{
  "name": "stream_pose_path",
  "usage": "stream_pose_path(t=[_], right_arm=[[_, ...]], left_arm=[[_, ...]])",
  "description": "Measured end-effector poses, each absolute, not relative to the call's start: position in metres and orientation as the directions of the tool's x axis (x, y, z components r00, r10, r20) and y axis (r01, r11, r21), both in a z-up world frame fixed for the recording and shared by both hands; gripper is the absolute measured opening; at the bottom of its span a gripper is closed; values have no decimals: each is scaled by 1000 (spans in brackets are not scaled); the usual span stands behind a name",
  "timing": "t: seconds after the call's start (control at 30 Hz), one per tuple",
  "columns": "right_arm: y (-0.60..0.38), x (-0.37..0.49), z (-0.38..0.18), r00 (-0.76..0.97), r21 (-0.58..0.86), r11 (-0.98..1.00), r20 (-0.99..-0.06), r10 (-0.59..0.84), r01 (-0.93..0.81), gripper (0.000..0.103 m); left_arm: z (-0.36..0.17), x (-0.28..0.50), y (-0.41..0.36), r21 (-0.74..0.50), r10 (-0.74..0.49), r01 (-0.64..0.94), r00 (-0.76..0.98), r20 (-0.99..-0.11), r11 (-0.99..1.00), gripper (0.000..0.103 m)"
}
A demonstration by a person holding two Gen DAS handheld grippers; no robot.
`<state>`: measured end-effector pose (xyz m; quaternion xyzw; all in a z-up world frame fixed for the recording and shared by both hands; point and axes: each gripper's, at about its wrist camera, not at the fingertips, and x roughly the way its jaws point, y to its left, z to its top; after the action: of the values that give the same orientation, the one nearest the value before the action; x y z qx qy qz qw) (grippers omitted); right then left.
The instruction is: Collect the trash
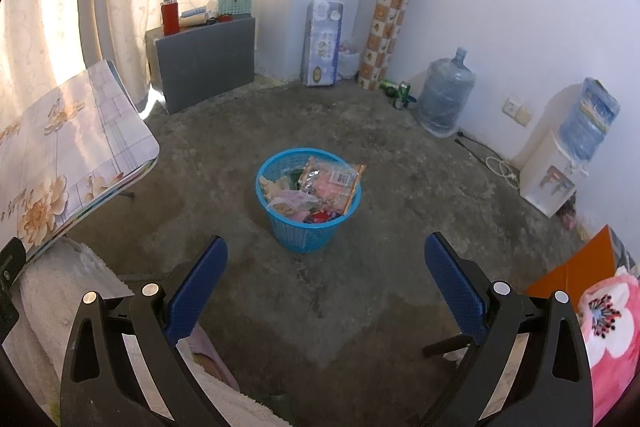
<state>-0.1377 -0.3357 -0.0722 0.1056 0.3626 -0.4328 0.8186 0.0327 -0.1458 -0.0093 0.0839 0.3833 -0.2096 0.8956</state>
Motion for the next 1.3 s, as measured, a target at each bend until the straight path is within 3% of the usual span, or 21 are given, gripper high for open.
stream_pose_path(t=[1.3], right_arm=[[-332, -134, -69, 362, -143, 600, -681, -636, 787, 95]], left_arm=[[-11, 32, -145, -13, -308, 434, 617, -725, 901, 97]])
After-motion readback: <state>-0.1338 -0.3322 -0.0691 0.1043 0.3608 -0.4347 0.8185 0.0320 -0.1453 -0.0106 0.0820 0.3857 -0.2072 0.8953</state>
